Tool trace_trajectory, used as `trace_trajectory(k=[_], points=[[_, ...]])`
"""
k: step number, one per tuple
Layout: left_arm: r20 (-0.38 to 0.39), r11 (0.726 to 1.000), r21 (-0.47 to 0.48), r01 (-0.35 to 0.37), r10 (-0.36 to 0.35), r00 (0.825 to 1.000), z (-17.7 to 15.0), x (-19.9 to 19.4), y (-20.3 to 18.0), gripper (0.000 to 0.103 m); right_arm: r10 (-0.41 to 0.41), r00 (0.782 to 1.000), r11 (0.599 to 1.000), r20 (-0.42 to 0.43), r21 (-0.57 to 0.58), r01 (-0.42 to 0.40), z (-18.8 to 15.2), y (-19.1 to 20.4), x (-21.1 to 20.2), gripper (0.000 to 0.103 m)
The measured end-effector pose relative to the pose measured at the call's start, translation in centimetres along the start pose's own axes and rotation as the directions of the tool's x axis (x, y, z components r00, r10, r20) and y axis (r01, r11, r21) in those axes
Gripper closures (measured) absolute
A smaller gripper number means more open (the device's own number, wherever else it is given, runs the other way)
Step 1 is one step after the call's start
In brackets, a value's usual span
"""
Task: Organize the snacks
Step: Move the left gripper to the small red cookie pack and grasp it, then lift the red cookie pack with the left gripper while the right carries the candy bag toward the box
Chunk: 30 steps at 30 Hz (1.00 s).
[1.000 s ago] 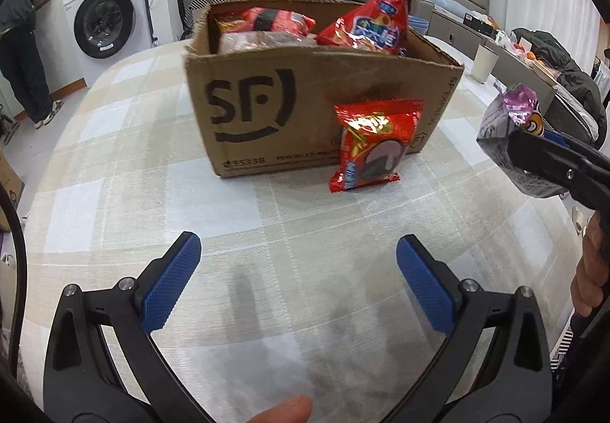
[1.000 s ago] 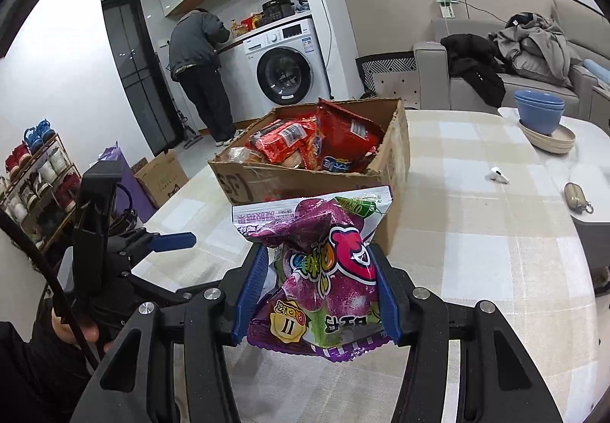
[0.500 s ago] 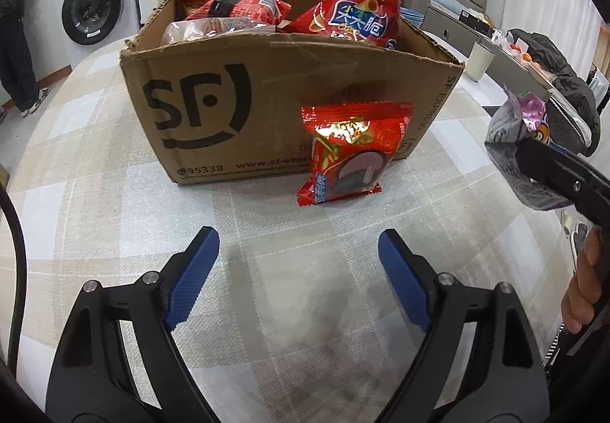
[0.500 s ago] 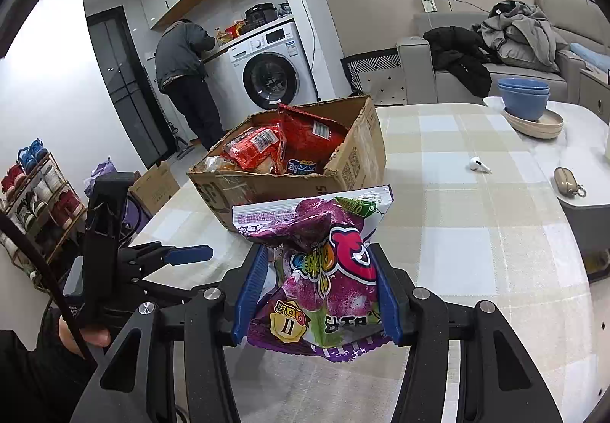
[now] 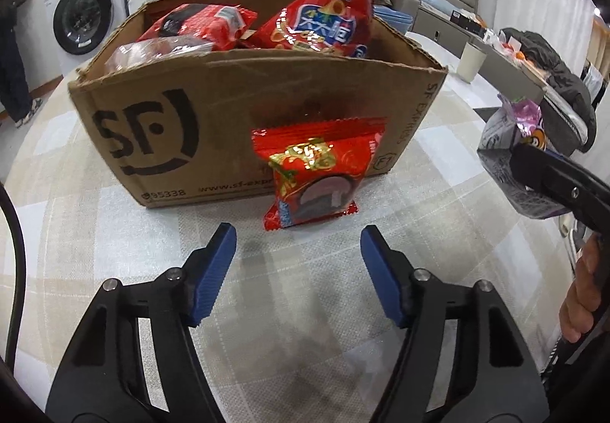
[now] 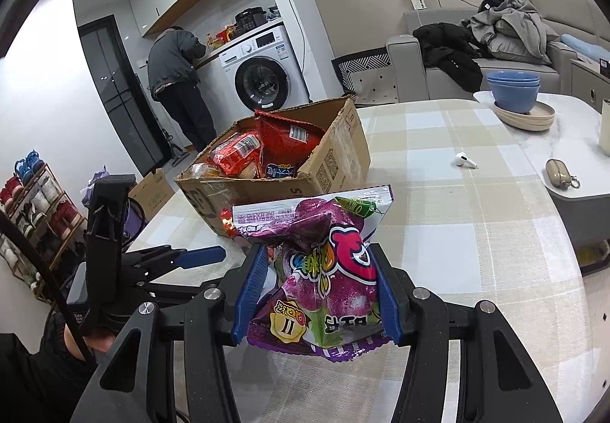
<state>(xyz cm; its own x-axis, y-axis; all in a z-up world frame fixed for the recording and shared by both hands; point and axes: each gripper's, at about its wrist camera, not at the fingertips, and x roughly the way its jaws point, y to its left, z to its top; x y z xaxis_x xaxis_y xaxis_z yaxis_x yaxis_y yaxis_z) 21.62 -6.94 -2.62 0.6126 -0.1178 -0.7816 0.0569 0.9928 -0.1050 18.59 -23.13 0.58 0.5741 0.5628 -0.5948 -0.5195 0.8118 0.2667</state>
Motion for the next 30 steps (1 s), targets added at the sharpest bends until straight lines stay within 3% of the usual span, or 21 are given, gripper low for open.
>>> trace_trajectory(k=[20,23,27,30], points=[[0.007,1.000,0.024,-0.020,0.020,1.000,5.2,3.9,-5.6,0.038,0.005,1.000,1.000,0.006,0.012,-0.005,0.2,-0.4,0.0,0.049],[0.009,0.999,0.025,-0.032,0.032,0.999,5.6,4.4,-6.1,0.043,0.008,1.000,1.000,0.007,0.019,-0.008,0.1,-0.5,-0.1,0.049],[-0.006,0.999,0.029,-0.025,0.025,1.000,5.8,4.9,-6.0,0.061,0.005,1.000,1.000,0.008,0.017,-0.006,0.1,-0.5,-0.1,0.049],[0.000,0.999,0.032,-0.025,0.025,1.000,6.0,5.2,-6.5,0.061,0.007,1.000,1.000,0.006,0.023,-0.007,0.1,-0.6,-0.1,0.049]])
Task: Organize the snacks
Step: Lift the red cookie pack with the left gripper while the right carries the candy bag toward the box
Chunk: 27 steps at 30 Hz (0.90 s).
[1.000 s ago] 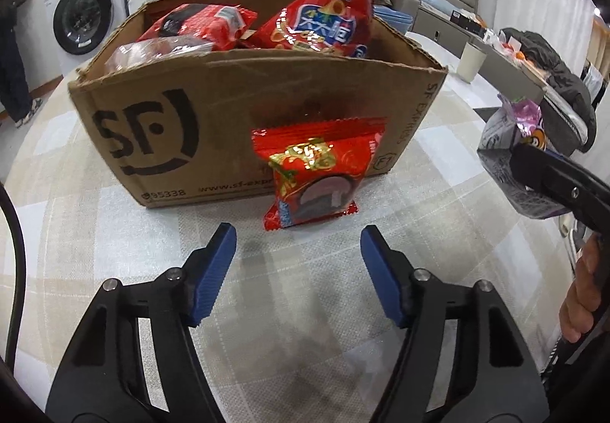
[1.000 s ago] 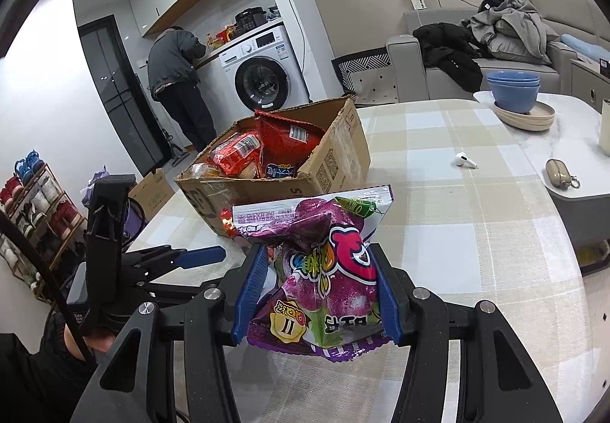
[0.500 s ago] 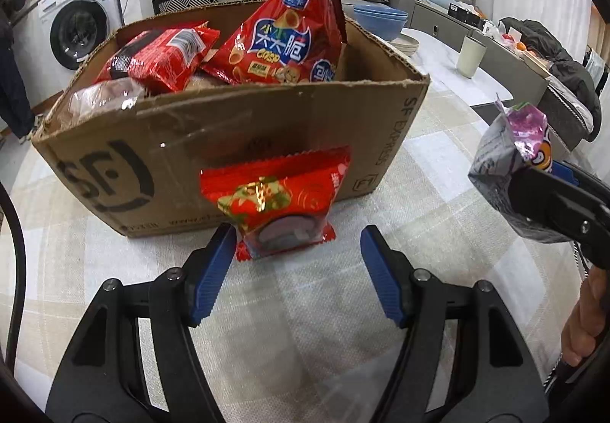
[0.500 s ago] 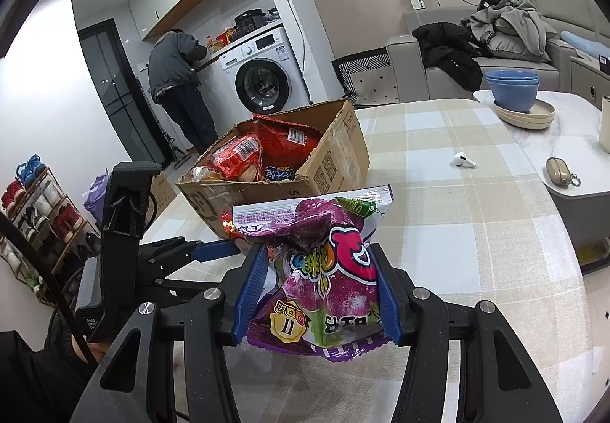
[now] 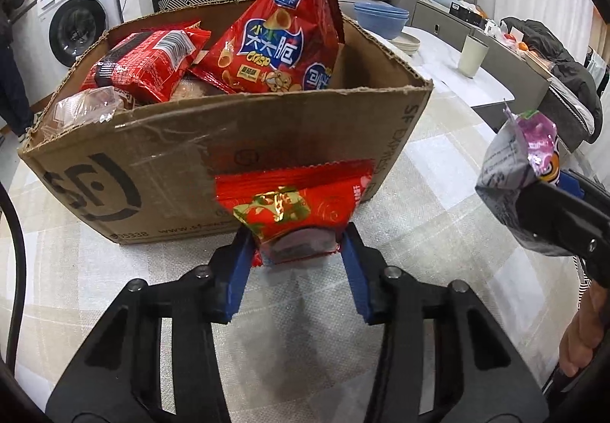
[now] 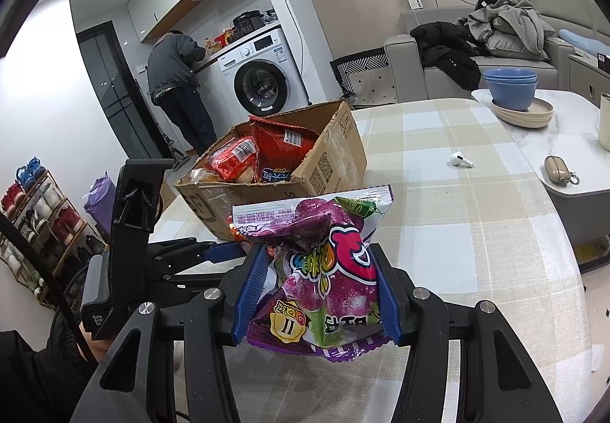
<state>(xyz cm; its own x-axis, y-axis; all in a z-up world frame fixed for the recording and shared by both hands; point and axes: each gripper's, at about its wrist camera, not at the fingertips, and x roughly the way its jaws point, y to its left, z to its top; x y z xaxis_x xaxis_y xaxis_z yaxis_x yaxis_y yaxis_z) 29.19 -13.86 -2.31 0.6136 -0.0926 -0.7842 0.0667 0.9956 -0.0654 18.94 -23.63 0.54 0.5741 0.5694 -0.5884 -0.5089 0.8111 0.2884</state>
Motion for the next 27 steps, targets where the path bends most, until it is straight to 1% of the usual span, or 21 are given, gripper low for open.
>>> trace_trajectory(k=[4,12,20,27], points=[[0.006,1.000,0.017,0.001,-0.001,1.000,-1.2,-0.3,-0.4,0.061,-0.003,1.000,1.000,-0.002,0.000,0.003,0.0,-0.1,0.0,0.049],[0.011,1.000,0.029,0.011,-0.011,1.000,-2.0,-0.4,-1.1,0.061,-0.006,1.000,1.000,-0.004,0.005,0.006,0.0,-0.4,0.0,0.049],[0.016,1.000,0.019,0.016,-0.016,1.000,-3.4,-1.5,-0.4,0.061,-0.008,1.000,1.000,-0.012,0.002,0.008,-0.2,-0.4,0.0,0.049],[0.022,1.000,0.003,0.030,-0.030,0.999,-4.2,-2.4,0.3,0.061,-0.008,0.999,1.000,-0.031,-0.010,0.008,-0.7,0.0,1.1,0.049]])
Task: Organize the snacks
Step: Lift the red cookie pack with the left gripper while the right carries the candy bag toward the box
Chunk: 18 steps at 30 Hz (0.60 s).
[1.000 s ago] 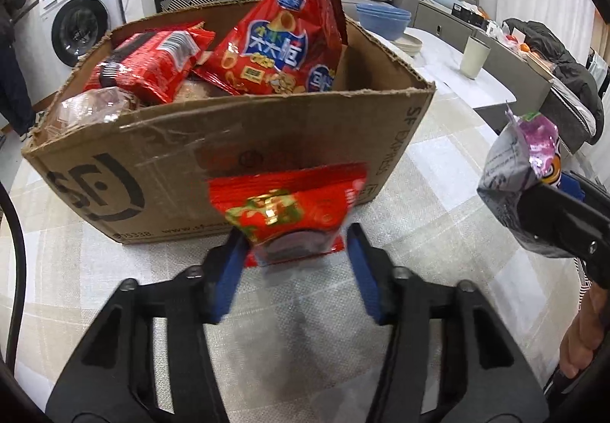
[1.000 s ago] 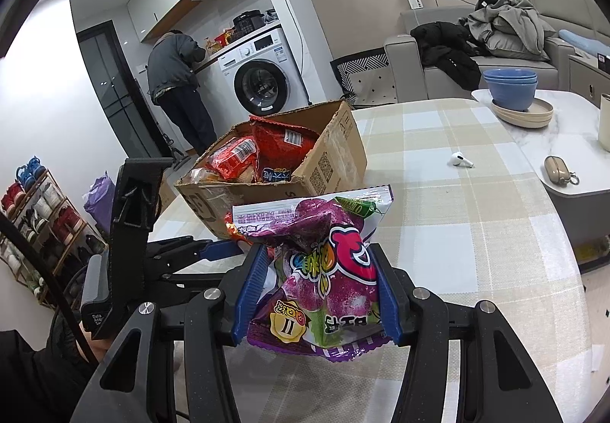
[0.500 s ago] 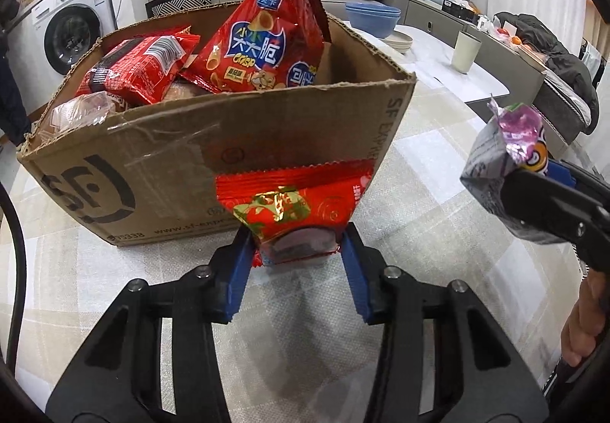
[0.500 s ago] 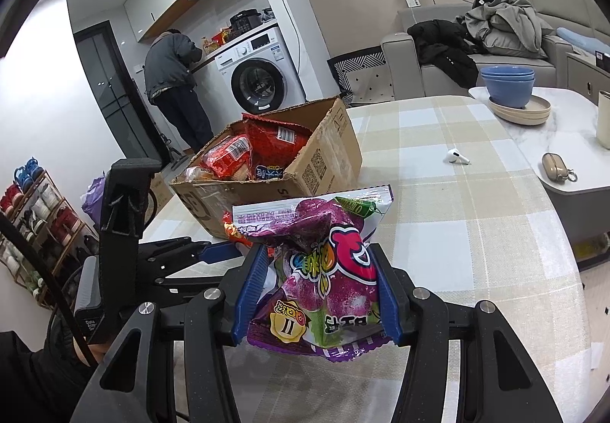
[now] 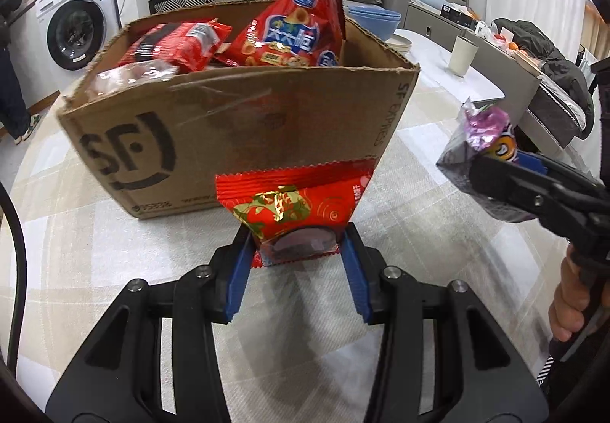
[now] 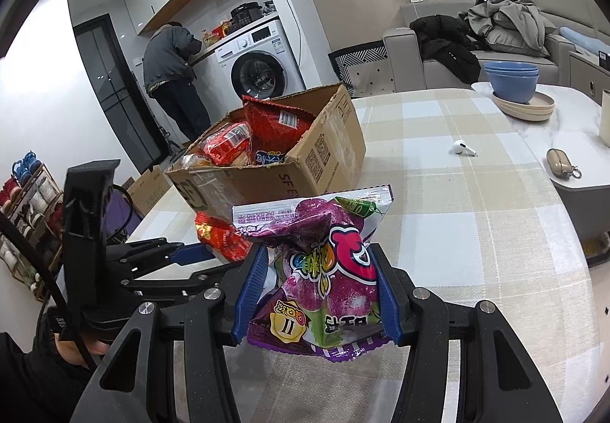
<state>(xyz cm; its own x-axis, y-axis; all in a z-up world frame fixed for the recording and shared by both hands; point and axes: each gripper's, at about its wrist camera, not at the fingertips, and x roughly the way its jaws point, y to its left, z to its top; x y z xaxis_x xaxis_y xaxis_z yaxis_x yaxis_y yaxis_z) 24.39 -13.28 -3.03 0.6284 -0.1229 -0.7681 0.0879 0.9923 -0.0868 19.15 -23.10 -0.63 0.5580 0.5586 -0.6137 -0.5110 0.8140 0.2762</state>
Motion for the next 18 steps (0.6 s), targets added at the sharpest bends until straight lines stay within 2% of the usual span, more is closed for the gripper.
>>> trace_trajectory(k=[18], points=[[0.037,0.998,-0.051,0.028,-0.026,0.999,-3.3,-5.9,5.5,0.061,0.018,0.999,0.998,-0.044,-0.066,-0.021,-1.3,3.1,3.1,0.049]])
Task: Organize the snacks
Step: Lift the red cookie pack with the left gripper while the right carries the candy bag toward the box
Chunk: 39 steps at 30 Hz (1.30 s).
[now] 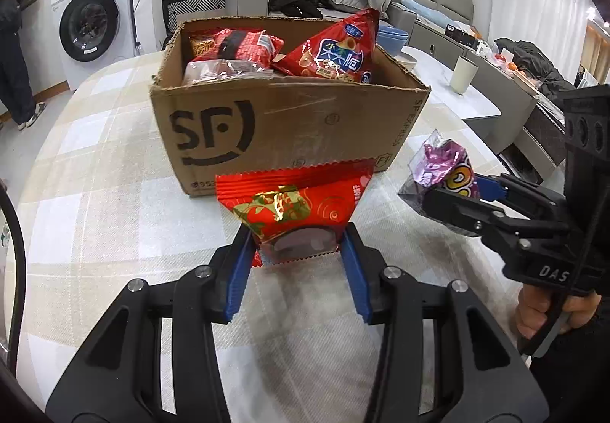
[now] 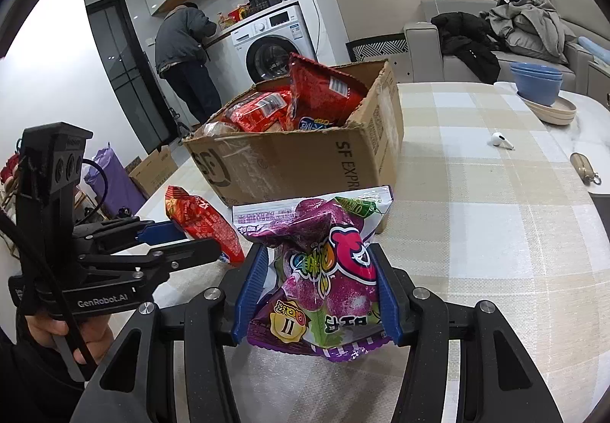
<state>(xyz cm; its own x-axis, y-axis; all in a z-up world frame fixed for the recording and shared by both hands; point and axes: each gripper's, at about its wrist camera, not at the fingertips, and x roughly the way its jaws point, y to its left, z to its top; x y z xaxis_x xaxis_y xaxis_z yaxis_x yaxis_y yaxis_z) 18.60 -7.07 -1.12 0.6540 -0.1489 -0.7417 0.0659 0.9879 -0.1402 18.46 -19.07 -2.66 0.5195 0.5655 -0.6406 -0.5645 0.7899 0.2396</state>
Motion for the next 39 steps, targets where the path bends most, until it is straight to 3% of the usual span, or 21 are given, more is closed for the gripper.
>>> trace_trajectory(k=[19,39], points=[[0.063,1.000,0.014,-0.007,0.006,0.998,-0.6,-5.9,3.8,0.061,-0.014,0.997,0.999,0.073,-0.043,0.017,0.9,1.6,-1.3,0.049],[0.147,1.000,0.028,-0.005,0.001,0.989,4.5,-12.1,5.8,0.061,-0.007,0.984,0.999,0.179,-0.045,0.015,4.4,2.5,-3.3,0.049]])
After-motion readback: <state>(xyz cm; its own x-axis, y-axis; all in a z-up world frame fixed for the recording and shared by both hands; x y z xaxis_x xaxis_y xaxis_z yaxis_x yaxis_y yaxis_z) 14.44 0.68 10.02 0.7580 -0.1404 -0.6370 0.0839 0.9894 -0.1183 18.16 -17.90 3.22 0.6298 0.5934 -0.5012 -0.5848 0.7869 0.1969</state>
